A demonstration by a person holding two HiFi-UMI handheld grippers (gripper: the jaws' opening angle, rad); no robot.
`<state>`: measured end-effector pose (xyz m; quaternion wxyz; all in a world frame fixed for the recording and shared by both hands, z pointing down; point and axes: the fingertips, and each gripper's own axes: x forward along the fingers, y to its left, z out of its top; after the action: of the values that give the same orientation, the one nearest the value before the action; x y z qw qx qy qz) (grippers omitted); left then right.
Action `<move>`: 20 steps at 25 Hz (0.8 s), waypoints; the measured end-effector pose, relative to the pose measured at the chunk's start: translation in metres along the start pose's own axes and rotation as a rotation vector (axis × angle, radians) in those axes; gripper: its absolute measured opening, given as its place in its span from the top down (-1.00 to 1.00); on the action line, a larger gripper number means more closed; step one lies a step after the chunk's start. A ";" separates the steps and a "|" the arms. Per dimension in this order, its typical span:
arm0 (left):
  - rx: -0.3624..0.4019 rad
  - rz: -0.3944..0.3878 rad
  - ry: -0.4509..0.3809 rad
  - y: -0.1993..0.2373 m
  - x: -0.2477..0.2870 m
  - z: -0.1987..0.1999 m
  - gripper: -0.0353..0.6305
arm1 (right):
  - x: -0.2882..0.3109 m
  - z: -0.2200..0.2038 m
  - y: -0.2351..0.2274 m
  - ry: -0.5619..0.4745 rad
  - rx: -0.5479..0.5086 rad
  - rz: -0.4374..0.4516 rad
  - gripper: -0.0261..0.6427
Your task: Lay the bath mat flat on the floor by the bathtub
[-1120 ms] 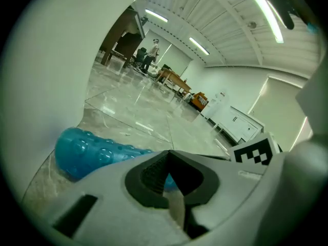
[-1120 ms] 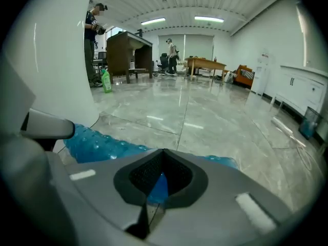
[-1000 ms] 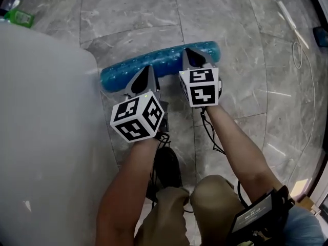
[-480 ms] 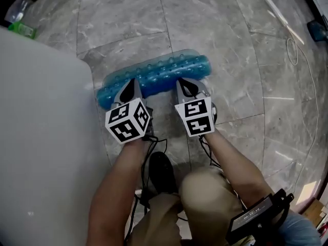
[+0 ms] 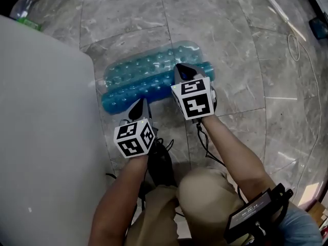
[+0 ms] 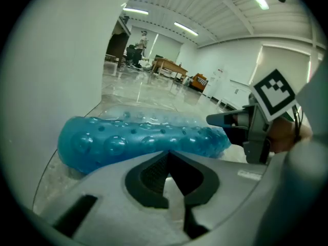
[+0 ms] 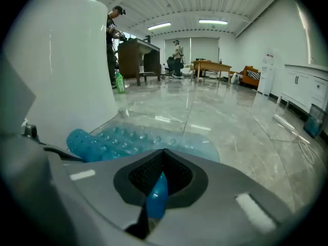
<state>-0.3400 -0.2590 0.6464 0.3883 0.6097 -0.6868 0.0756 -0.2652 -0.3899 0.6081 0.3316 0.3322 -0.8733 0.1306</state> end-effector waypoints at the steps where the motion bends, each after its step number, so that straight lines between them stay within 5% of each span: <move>1: 0.020 -0.010 0.017 -0.002 -0.001 -0.005 0.88 | 0.001 -0.007 -0.001 0.019 -0.005 -0.008 0.90; 5: 0.042 -0.016 0.035 -0.008 -0.014 -0.005 0.88 | -0.009 -0.017 -0.001 0.003 -0.052 -0.049 0.90; 13: -0.039 0.050 -0.074 0.001 -0.071 0.003 0.87 | -0.047 -0.055 0.014 0.009 -0.056 0.002 0.90; 20: -0.034 0.055 -0.065 -0.006 -0.068 -0.004 0.87 | -0.074 -0.089 0.026 0.028 -0.066 0.033 0.90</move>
<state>-0.3361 -0.2057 0.6042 0.3739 0.5859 -0.7169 0.0544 -0.1974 -0.2944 0.6248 0.3521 0.3049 -0.8778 0.1117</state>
